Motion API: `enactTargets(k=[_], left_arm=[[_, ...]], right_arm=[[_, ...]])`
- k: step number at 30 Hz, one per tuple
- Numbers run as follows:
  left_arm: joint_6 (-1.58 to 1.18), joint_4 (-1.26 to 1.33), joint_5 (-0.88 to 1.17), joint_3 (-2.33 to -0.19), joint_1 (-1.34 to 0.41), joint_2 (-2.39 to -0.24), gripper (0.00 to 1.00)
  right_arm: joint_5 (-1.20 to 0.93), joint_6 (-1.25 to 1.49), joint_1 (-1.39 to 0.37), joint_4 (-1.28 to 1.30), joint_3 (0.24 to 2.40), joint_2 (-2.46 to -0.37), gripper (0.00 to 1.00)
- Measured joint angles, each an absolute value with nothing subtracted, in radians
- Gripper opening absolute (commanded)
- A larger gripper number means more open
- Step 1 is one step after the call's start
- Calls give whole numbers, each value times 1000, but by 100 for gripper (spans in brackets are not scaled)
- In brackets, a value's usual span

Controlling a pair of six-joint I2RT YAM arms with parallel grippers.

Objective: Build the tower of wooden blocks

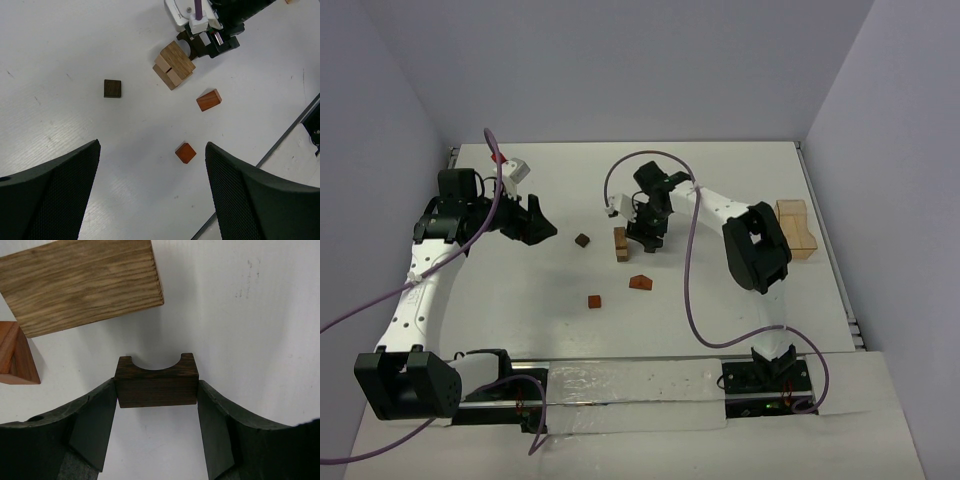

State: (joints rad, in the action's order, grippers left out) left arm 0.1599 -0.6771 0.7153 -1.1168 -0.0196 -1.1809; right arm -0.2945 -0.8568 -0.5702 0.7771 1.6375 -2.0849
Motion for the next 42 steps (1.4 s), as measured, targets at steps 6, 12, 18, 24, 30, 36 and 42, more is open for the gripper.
enactTargets(k=[6,12,18,24,30,36,42], left_arm=[[151,-677,716,-1117,-20,-1181,92],[145,-677,723,-1117,-20,-1181,93],[144,-677,724,-1117,-20,-1181,94],[144,-677,730,-1117,-20,-1180,94],[143,-677,737,-1116,-20,-1180,94],[142,-677,739,-1116,-20,-1180,95],[138,-677,740,-1116,-20,-1177,94]], right_arm=[[-289,-843,-578,761,1635,-2086,87],[-295,-830,-579,711,1610,-2085,89],[-325,-831,-578,660,1550,-2078,91],[-415,-880,-566,596,1442,-2002,93],[-519,-952,-532,565,1414,-1945,93],[-586,-1056,-502,576,1414,-1931,94],[-646,-1207,-485,638,1414,-1912,97]])
